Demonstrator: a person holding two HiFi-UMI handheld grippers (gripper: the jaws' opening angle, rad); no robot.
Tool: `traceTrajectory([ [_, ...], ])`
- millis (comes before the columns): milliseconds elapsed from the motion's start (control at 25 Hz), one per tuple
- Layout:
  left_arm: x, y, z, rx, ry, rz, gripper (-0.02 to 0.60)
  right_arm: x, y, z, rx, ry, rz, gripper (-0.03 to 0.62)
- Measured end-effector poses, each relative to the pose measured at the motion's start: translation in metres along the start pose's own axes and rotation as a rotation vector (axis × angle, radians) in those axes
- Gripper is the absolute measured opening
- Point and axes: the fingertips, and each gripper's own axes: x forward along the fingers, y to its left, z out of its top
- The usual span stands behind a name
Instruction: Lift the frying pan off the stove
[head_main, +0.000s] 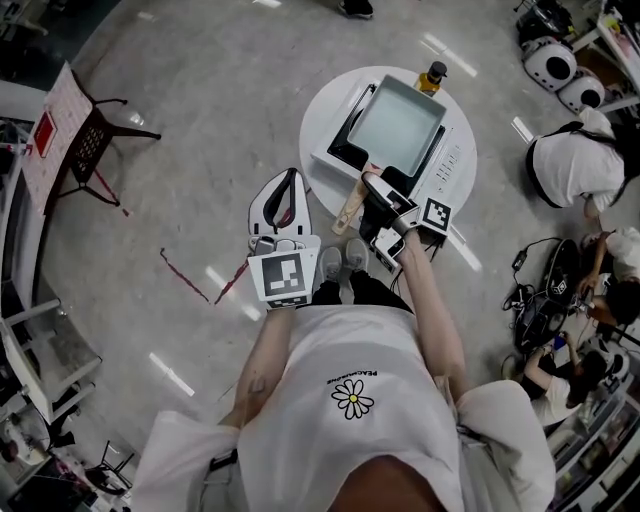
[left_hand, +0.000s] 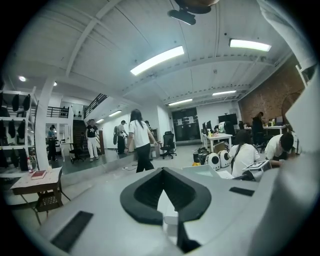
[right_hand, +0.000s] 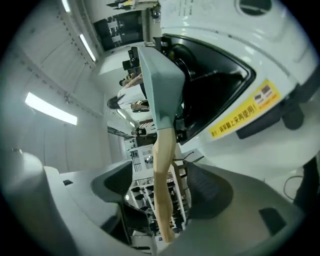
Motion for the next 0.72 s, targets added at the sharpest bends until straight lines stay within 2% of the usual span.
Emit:
traceTrajectory([
  [120,0.001,0.000,-0.003,0.003,0.010,0.000,-0.002,0.006,-0.001,-0.005,0.050,0.040,0.042,0.339],
  [280,0.004,-0.001,-0.007,0.003,0.021,-0.001,0.000,0.011,-0.004,-0.007,0.078,0.061,0.047,0.246],
  [560,0.004,-0.001,-0.011,-0.001,0.033,0.005,0.000,0.016,-0.004,-0.010,0.110,0.083,0.041,0.168],
  [720,0.002,-0.001,-0.013,-0.007,0.038,0.009,0.000,0.018,-0.003,-0.011,0.131,0.091,0.053,0.152],
])
